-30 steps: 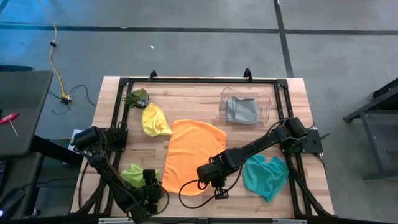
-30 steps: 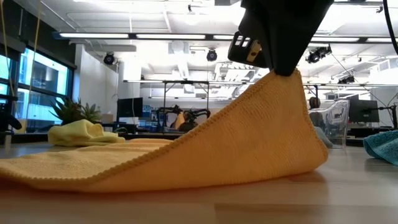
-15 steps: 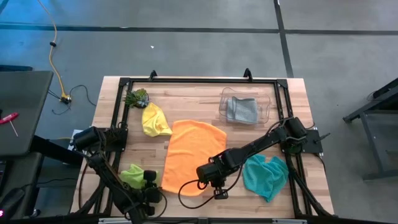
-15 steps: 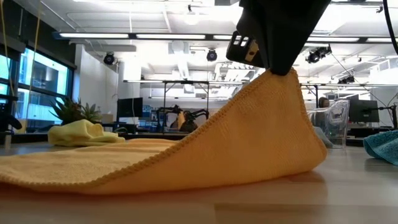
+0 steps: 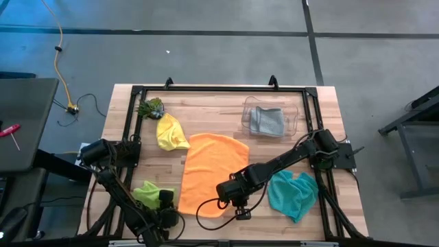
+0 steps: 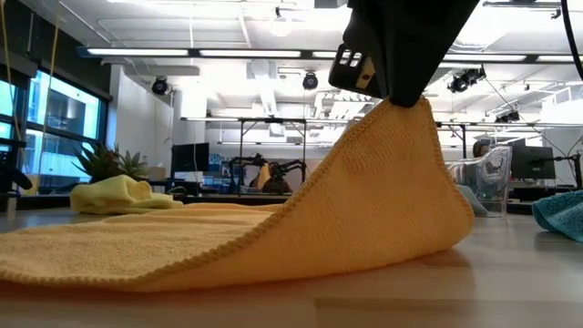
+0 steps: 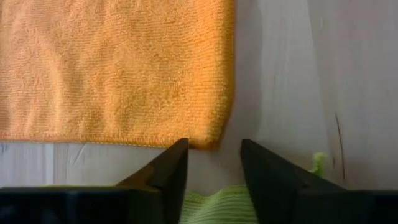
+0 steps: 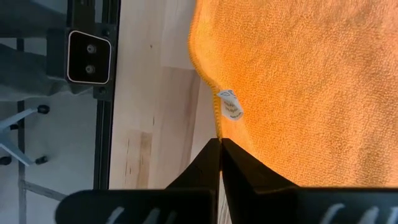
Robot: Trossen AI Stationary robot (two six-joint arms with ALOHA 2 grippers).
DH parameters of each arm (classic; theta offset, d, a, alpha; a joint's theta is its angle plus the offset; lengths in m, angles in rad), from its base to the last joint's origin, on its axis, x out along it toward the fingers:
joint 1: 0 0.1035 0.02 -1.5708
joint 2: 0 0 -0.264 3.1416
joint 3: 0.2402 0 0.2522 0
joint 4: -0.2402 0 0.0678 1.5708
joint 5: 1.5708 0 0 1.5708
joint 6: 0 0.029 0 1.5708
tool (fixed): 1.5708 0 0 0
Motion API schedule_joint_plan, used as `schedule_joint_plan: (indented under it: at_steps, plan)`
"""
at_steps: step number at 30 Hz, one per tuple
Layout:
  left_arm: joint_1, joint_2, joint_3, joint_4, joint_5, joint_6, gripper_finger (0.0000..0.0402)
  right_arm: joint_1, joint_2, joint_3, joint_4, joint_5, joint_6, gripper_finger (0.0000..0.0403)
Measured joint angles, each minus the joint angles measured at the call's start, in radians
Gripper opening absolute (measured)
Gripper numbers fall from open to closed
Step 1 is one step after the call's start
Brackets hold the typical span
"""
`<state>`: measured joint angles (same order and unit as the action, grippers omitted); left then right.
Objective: Fold microfiber towels
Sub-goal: Fold the orange microfiber towel
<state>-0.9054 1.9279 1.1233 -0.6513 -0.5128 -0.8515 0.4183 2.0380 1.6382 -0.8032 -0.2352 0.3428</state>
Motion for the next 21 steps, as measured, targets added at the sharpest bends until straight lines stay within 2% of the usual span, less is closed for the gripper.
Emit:
schedule_joint_plan:
  at_steps: [5,9,21]
  plan:
    - [0.0,0.003,0.0,0.013,-0.002,0.005,0.0197,0.0,0.0,0.0,0.0,0.0,0.0,0.0]
    - [0.005,0.006,0.001,0.035,-0.012,0.058,0.0202,0.0,0.0,0.0,0.0,0.0,0.008,0.0]
    - [0.072,0.007,0.003,0.053,0.019,0.131,0.0116,0.0,0.0,0.0,0.007,-0.002,0.017,0.0]
